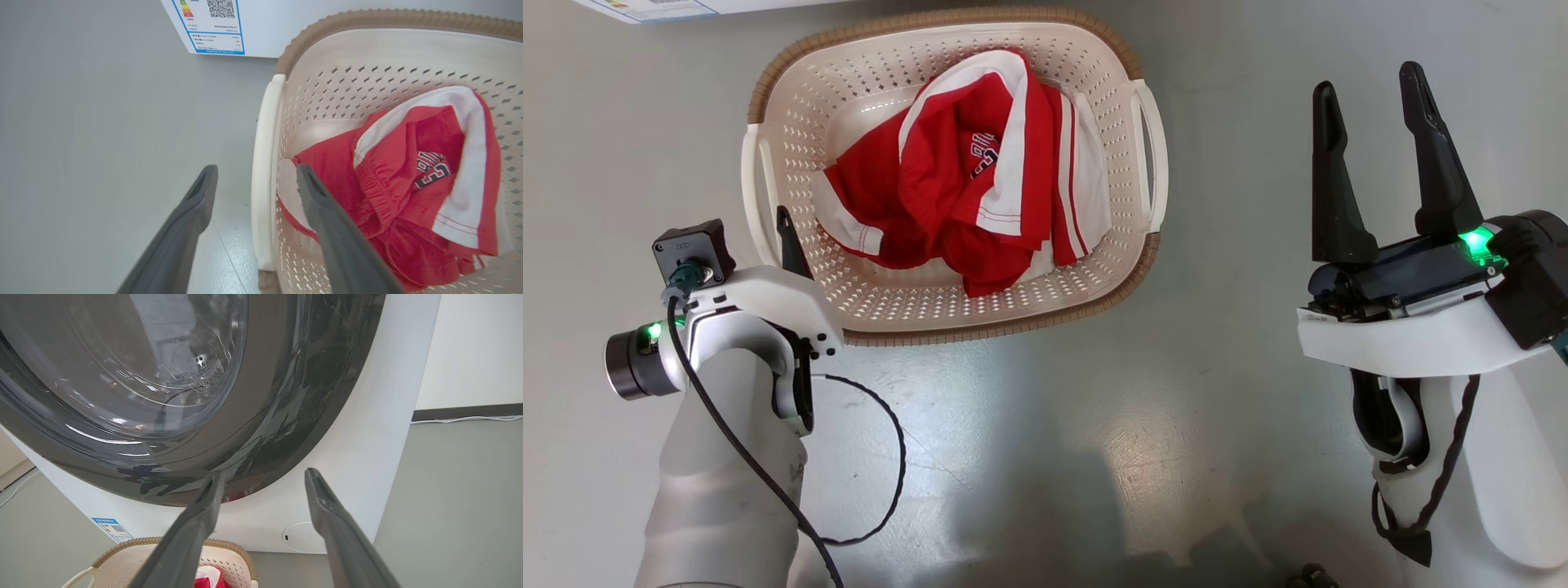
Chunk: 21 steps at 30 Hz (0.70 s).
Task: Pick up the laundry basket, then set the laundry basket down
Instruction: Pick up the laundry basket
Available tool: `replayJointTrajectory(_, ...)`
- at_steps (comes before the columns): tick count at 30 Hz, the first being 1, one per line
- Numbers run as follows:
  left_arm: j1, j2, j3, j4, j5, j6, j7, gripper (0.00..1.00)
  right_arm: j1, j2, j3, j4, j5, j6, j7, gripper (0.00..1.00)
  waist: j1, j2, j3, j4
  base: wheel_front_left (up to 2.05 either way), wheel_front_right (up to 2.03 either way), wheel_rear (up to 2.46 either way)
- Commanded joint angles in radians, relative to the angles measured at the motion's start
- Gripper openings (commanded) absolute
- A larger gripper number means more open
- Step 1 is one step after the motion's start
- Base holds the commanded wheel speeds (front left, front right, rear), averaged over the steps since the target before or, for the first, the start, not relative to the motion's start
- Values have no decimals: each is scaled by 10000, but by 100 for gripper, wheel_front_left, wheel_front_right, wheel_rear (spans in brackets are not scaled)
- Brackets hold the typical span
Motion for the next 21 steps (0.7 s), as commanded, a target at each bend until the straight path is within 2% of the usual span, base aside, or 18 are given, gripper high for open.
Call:
replayJointTrajectory(1, 359, 200, 223, -216, 121, 115, -63, 100, 48, 40, 238, -175, 31, 69, -65, 100, 0, 0, -30, 13, 0, 0, 0)
replayJointTrajectory(14, 914, 96, -40, -1853, 329, -212, -63, 100, 91, 40, 313, 129, 111, 69, -65, 100, 0, 0, -747, 219, 0, 0, 0)
replayJointTrajectory(21, 1661, 15, -247, -3382, 376, -327, -63, 100, 308, 40, 326, 466, 134, 69, -65, 100, 0, 0, -1438, 457, 0, 0, 0)
